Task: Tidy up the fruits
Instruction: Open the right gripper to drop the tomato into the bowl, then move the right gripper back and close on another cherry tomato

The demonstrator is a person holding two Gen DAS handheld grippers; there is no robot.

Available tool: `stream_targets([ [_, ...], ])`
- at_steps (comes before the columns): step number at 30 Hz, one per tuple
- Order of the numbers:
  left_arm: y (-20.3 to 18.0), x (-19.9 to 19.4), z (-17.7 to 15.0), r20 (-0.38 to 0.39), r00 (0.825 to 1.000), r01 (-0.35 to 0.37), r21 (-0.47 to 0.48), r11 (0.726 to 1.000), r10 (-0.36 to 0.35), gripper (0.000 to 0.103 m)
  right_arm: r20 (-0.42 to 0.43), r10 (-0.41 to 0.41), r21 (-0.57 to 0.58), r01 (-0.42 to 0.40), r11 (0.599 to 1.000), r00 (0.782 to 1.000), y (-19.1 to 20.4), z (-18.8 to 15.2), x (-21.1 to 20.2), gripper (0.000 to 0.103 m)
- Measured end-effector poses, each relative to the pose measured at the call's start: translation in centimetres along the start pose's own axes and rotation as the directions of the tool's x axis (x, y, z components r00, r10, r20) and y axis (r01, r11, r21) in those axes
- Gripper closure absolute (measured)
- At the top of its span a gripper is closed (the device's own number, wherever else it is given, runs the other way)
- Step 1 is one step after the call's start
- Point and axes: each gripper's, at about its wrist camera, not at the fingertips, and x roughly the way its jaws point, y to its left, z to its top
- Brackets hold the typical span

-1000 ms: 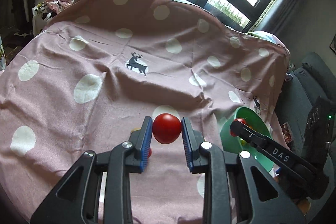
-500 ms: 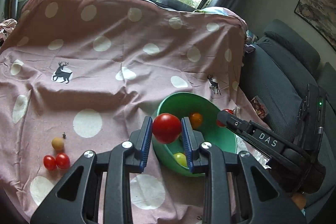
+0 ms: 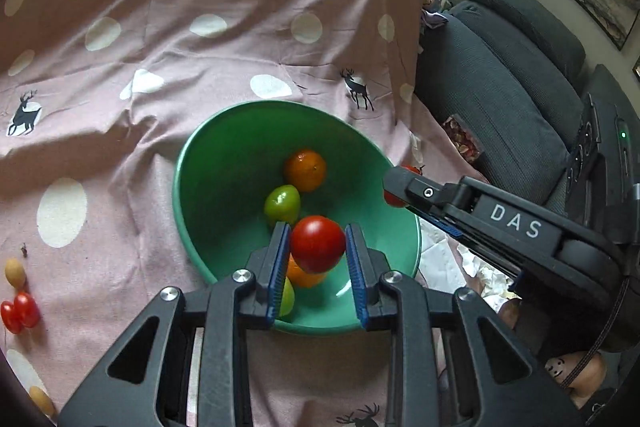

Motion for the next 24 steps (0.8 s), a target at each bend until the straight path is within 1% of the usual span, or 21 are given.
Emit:
stream_targets([
  [4,-0.5,1.1,-0.2,-0.028,0.999,-0.014,0.02,1.0,0.015,0.075,-0.022,-0.01,0.015,0.01,1.0,1.0,-0.4,0.1,0.5,0.073],
  [8,-0.7,1.7,-0.2,-0.048,0.999,-0.005,0.029,1.0,0.006,0.075,-0.037,-0.045,0.012,0.046,0.999,0.998,-0.5,0.0,0.9,0.073],
  [11,-1.0,1.8,-0.4,-0.046,0.999,-0.011,0.042,0.999,0.012,0.075,-0.052,-0.052,0.02,0.053,0.998,0.997,-0.7,-0.1,1.2,0.073],
  [13,-1.1,1.5,-0.6,-0.031,0.999,-0.005,0.055,0.998,0.007,0.075,-0.061,-0.049,0.013,0.05,0.999,0.997,-0.6,0.0,1.2,0.073],
  [14,-1.1,1.3,-0.7,-0.024,1.0,-0.002,0.064,0.998,0.003,0.074,-0.068,-0.037,0.01,0.038,0.999,0.997,-0.5,-0.1,1.2,0.071],
  [15,-1.1,1.0,-0.7,-0.017,1.0,0.002,0.07,0.998,0.0,0.072,-0.075,-0.027,0.01,0.028,1.0,0.997,-0.4,-0.1,1.2,0.064],
  [16,-1.1,0.7,-0.8,-0.011,1.0,0.001,0.07,0.998,0.0,0.068,-0.073,-0.023,0.012,0.024,1.0,0.997,-0.3,-0.1,1.2,0.053],
  [17,-0.9,0.3,-0.8,-0.006,1.0,-0.002,0.063,0.998,0.002,0.064,-0.065,-0.025,0.008,0.026,1.0,0.998,-0.1,-0.1,1.1,0.049],
  [18,-0.7,0.0,-0.9,-0.002,1.0,-0.006,0.056,0.998,0.007,0.064,-0.056,-0.028,0.002,0.028,1.0,0.998,0.1,-0.2,1.0,0.047],
  [21,0.1,-1.7,-0.9,0.016,0.999,-0.034,0.043,0.999,0.034,0.06,-0.036,-0.024,-0.009,0.023,1.0,0.999,0.8,-0.2,0.6,0.047],
  [24,1.7,-4.3,-1.1,0.064,0.994,-0.087,0.011,0.996,0.086,0.055,-0.017,-0.03,-0.022,0.03,0.999,0.999,1.5,-0.3,0.4,0.043],
])
